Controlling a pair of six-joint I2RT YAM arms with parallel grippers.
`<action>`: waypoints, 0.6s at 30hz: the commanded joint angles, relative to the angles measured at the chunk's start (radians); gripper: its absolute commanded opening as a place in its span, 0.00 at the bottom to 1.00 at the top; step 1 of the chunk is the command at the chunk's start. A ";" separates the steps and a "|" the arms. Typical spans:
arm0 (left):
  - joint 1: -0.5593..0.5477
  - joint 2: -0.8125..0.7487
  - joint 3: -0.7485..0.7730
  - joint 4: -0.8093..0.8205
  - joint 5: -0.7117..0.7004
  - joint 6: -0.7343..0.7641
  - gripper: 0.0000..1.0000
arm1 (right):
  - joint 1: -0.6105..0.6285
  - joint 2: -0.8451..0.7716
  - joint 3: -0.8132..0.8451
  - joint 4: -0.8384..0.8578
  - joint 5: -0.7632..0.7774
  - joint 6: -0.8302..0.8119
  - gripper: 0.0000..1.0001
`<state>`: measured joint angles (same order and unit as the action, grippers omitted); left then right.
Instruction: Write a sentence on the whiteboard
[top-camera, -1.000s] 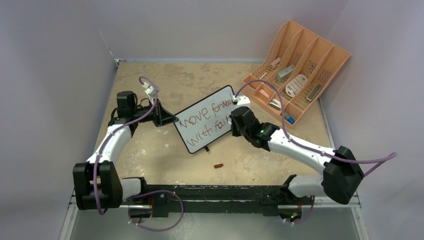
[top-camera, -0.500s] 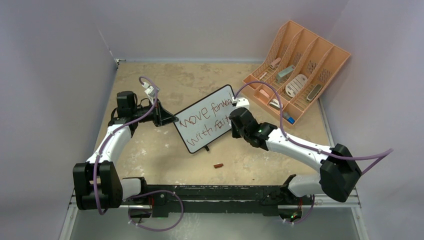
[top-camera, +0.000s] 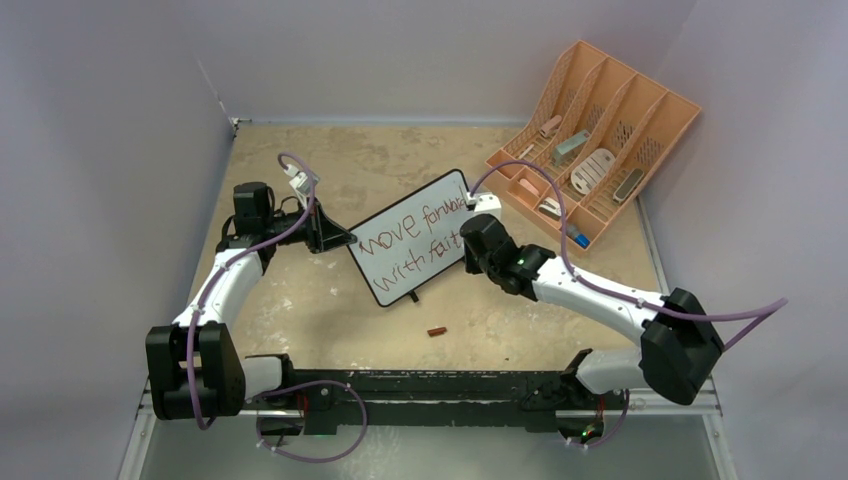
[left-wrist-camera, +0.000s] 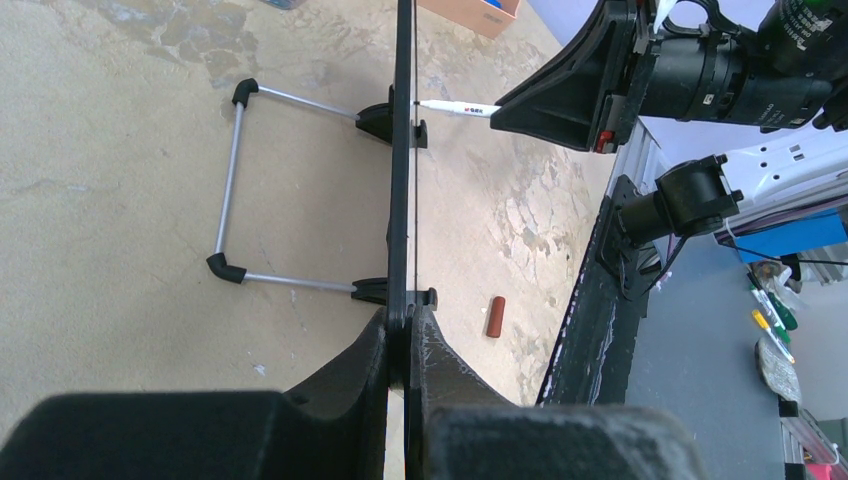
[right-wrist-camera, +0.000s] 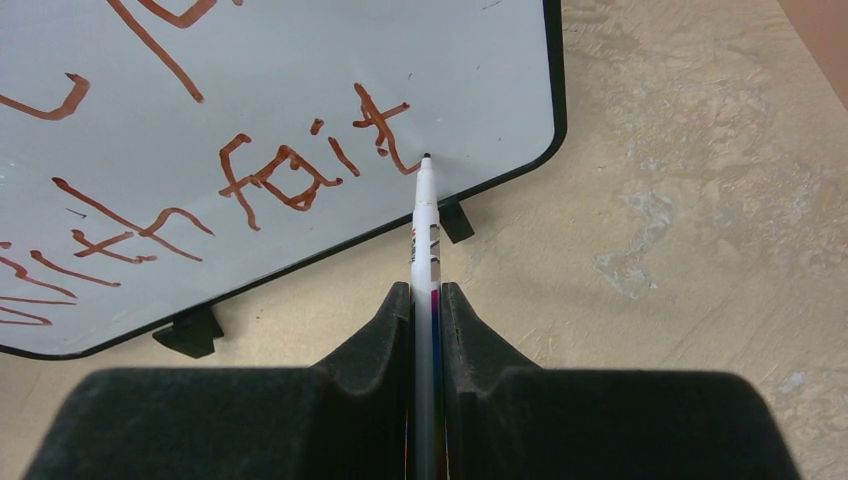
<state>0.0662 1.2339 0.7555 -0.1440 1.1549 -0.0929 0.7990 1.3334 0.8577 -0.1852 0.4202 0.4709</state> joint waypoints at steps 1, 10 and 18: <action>0.009 -0.022 0.011 0.019 0.002 0.020 0.00 | -0.004 -0.057 0.043 0.027 0.013 -0.009 0.00; 0.009 -0.021 0.012 0.019 0.001 0.019 0.00 | -0.018 -0.072 0.092 0.041 0.034 -0.048 0.00; 0.008 -0.021 0.011 0.018 0.002 0.018 0.00 | -0.030 -0.033 0.137 0.079 0.024 -0.088 0.00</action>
<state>0.0662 1.2339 0.7555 -0.1440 1.1549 -0.0929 0.7773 1.2881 0.9363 -0.1574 0.4278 0.4179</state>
